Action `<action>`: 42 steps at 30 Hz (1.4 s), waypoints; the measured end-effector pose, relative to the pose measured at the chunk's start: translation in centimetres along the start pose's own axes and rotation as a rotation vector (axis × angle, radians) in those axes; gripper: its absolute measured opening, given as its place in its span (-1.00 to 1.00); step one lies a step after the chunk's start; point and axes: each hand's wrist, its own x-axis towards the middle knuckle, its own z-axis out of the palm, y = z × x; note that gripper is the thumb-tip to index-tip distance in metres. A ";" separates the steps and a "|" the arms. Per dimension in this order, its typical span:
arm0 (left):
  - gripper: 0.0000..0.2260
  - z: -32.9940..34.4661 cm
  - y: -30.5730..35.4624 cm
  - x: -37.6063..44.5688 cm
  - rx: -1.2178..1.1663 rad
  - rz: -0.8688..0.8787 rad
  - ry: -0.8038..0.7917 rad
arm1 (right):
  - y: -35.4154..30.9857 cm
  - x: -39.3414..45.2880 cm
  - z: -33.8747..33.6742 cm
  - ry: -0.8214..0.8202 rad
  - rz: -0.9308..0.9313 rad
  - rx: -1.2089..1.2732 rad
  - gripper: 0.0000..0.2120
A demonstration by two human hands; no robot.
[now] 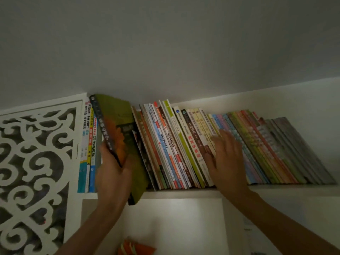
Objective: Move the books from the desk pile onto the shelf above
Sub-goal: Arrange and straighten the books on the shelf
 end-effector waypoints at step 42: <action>-0.69 4.4 11.1 -0.2 -0.164 0.185 0.041 | 4.4 8.0 -1.3 -0.182 -0.070 -0.154 -0.28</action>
